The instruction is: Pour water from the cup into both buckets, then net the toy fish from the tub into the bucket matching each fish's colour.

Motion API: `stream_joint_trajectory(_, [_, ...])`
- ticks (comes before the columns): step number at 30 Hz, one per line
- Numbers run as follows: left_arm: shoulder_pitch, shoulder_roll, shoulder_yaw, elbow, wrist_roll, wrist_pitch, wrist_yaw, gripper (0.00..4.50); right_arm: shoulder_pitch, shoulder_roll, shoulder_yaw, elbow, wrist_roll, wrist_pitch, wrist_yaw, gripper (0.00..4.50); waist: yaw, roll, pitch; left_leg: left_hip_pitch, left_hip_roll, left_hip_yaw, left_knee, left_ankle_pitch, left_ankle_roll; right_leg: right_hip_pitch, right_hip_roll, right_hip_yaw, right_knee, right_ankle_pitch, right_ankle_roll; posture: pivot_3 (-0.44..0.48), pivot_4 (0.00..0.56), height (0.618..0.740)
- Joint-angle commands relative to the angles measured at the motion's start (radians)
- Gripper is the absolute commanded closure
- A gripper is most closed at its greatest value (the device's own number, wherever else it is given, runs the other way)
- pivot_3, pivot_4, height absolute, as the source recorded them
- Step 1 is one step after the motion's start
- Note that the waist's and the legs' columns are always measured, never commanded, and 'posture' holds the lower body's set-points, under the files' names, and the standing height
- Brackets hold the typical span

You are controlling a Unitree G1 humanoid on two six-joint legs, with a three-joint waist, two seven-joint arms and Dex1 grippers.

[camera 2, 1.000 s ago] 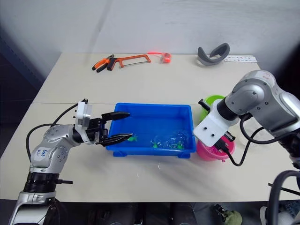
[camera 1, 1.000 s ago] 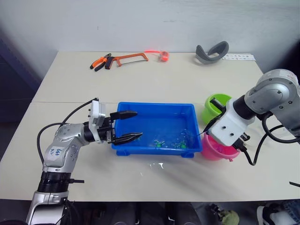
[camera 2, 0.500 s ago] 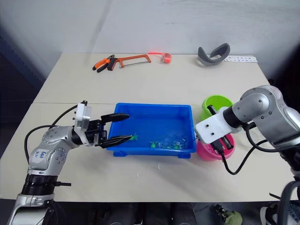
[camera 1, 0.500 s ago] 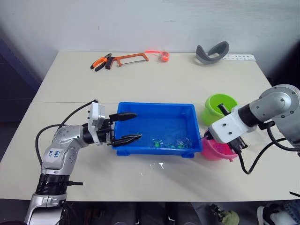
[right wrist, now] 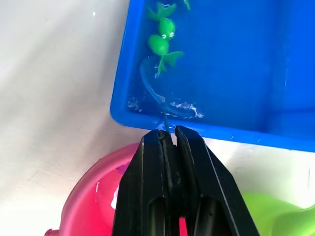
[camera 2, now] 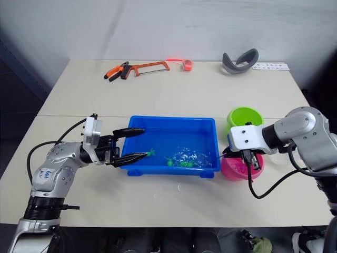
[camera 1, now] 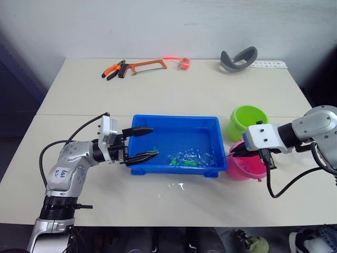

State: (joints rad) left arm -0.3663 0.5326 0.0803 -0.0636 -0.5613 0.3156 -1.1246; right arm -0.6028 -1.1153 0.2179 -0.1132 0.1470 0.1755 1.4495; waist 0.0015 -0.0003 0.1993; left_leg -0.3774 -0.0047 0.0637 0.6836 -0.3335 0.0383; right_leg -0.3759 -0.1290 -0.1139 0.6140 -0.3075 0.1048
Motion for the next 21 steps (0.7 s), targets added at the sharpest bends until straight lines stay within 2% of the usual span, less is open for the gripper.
stream_joint_trajectory(1, [-0.008, 0.011, 0.020, -0.015, -0.012, -0.012, 0.002, 0.05, -0.006, 0.010, -0.053, -0.021, 0.037, 0.012, 0.005, 4.50, 0.001, 0.000, 0.000, 0.000, 0.000, 0.000, 0.000, 0.000, 0.000, 0.000, 0.000, 0.000, 0.000, 0.000, 0.000, 0.000, 0.150, 0.740])
stream_joint_trajectory(15, [-0.011, 0.030, 0.023, -0.022, -0.010, -0.008, 0.014, 0.05, 0.083, 0.108, -0.074, -0.056, 0.059, -0.016, -0.079, 4.50, 0.001, 0.000, 0.000, 0.000, 0.000, 0.000, 0.000, 0.000, 0.000, 0.000, 0.000, 0.000, 0.000, 0.000, 0.000, 0.000, 0.150, 0.740])
stream_joint_trajectory(21, [-0.015, 0.108, 0.017, 0.009, 0.018, -0.025, -0.053, 0.05, 0.109, 0.164, -0.089, -0.062, 0.059, -0.020, -0.148, 4.50, 0.000, 0.000, 0.000, 0.000, 0.000, 0.000, 0.000, 0.000, 0.000, 0.000, 0.001, 0.000, 0.000, 0.000, 0.000, 0.000, 0.150, 0.740])
